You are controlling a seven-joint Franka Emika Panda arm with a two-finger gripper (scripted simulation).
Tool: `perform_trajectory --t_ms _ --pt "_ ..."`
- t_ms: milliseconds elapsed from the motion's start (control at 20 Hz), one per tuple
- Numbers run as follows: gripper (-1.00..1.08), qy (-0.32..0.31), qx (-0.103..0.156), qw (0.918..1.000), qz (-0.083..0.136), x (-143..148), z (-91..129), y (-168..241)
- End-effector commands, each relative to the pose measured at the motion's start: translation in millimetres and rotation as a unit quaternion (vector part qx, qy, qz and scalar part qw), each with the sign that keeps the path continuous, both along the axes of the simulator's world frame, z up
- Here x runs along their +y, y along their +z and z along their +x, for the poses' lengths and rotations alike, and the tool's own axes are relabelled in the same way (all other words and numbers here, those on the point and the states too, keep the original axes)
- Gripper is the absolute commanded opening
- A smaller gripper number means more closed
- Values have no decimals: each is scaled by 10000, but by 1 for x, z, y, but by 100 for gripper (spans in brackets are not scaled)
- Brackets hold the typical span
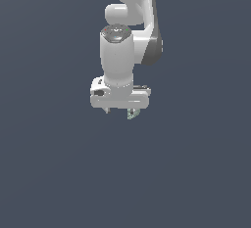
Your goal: Pick up the object and move it to a goal position.
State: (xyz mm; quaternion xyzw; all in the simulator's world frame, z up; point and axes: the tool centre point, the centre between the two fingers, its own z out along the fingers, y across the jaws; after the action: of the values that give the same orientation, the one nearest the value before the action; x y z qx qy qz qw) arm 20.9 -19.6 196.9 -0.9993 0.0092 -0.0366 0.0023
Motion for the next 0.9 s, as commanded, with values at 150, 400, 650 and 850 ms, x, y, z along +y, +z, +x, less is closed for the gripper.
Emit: perform_trajectory --t_ms 150,400,650,850 --pt "100 -37 3 10000 7 1 -1 -1" --pt "100 -233 18 9997 25 4 -4 -5" --pt "100 -561 45 9984 52 9 -10 -12" --pt "100 -929 74 9956 79 14 -16 -20"
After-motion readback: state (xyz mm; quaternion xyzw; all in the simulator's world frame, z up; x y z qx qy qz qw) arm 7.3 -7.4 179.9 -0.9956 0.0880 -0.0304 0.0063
